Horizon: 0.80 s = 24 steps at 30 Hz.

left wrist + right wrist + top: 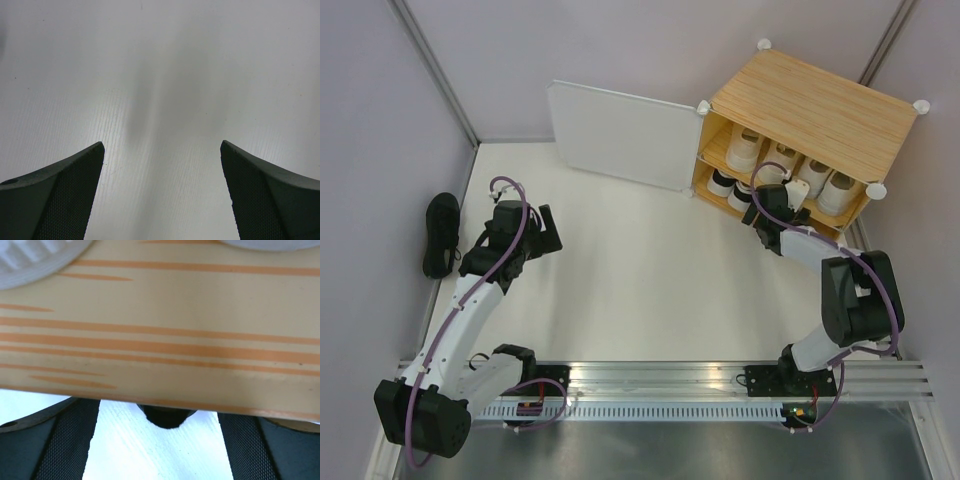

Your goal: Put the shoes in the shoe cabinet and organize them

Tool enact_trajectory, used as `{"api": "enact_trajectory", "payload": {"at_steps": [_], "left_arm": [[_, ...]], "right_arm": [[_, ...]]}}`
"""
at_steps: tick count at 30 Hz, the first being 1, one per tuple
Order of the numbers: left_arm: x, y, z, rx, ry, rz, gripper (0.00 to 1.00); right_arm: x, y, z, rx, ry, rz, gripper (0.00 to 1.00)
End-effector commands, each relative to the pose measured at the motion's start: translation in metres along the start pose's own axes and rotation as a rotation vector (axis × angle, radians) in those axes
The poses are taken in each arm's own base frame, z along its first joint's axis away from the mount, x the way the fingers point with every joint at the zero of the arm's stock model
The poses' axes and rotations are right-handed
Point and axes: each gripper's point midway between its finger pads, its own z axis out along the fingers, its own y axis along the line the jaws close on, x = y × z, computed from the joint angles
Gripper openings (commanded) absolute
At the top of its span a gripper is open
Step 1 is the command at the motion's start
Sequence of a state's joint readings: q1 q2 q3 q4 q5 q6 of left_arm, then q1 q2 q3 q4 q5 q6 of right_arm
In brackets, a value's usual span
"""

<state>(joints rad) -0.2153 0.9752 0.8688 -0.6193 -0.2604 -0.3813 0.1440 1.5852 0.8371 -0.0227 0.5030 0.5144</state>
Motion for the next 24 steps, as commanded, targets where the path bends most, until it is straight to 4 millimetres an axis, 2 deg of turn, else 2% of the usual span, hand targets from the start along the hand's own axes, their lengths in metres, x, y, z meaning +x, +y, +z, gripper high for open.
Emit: {"api": "enact_trajectory", "payload": {"at_steps": [1,3,8,9,11,12,13,16,18,24], "left_arm": [[-0.005,-0.001,0.000,0.005,-0.015,0.014,1.00],[-0.006,-0.001,0.000,0.006,-0.018,0.013,1.00],[-0.005,-0.001,0.000,0.004,-0.016,0.014,1.00],[-0.005,-0.001,0.000,0.005,-0.017,0.013,1.00],[-0.006,-0.001,0.000,0.008,-0.017,0.011,1.00],[-0.006,-0.001,0.000,0.008,-0.017,0.013,1.00],[-0.005,-0.002,0.000,0.009,-0.017,0.011,1.00],[-0.006,-0.002,-0.001,0.012,-0.019,0.010,1.00],[-0.006,-0.002,-0.001,0.012,-0.020,0.010,1.00],[-0.006,-0.002,-0.001,0.014,-0.020,0.010,1.00]], "right_arm": [[-0.023,0.005,0.011,-0.083,-0.022,0.077,0.97],[-0.024,0.004,0.004,-0.093,-0.023,0.093,0.96],[-0.022,-0.005,-0.015,-0.098,-0.033,0.172,0.82],[-0.014,-0.010,-0.016,-0.084,-0.024,0.183,0.79],[-0.014,-0.015,-0.021,-0.070,-0.041,0.241,0.67],[-0.006,-0.020,-0.022,-0.058,-0.033,0.254,0.60],[-0.007,-0.020,-0.023,-0.062,-0.043,0.288,0.50],[0.004,-0.017,-0.023,-0.091,-0.020,0.324,0.36],[0.012,-0.013,-0.023,-0.115,0.006,0.344,0.32],[0.015,-0.015,-0.016,-0.099,-0.007,0.338,0.24]]}}
